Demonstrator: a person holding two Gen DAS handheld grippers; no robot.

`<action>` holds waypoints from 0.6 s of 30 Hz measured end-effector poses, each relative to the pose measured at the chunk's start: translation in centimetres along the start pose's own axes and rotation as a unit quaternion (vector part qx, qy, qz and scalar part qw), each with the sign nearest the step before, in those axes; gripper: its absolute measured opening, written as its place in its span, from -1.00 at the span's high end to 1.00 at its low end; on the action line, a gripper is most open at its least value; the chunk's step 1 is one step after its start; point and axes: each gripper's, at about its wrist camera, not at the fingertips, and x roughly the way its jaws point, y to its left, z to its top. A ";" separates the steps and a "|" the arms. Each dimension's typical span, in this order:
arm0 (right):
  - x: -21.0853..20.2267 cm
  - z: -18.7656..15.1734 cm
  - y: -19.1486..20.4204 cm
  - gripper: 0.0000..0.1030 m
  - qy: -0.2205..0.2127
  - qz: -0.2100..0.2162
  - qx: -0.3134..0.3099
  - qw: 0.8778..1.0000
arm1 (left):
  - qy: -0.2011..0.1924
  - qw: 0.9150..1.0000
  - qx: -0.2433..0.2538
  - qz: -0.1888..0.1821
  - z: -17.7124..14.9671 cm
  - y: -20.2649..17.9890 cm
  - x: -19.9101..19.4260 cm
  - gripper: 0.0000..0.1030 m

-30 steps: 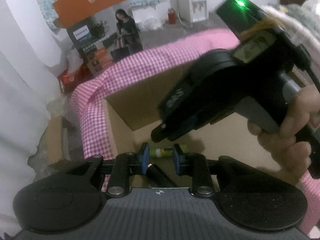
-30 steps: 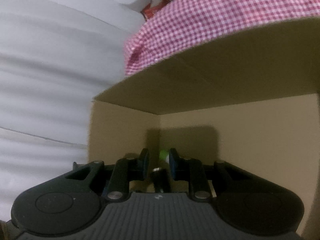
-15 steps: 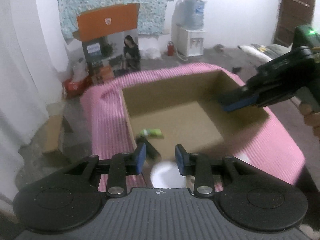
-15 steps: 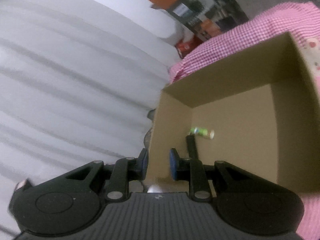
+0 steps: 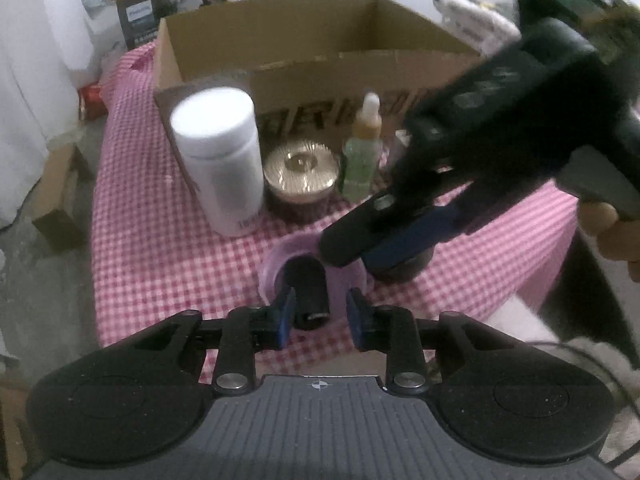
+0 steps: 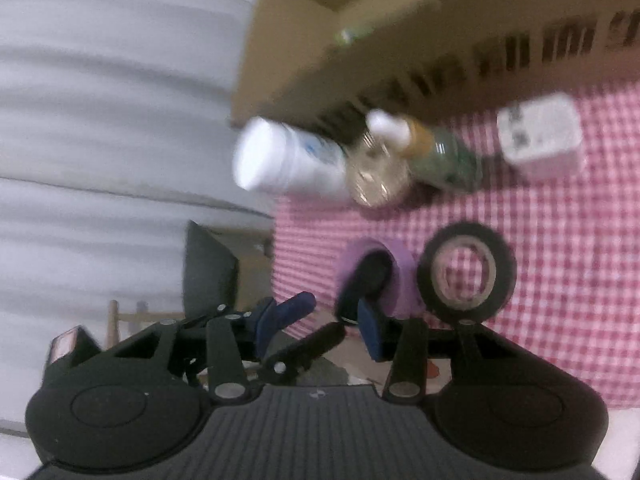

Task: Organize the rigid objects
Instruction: 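Grasp the black tube in the purple bowl with the right gripper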

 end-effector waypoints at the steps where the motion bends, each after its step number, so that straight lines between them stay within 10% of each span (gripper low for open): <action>1: 0.5 0.1 0.0 0.08 0.005 -0.008 0.001 1.000 | 0.003 1.000 0.004 0.008 -0.1 -0.3 0.3 0.51; 18: 4.7 1.8 0.7 0.10 0.046 -0.061 0.018 0.997 | 0.038 0.999 -0.014 -0.003 -0.2 0.6 2.3 0.36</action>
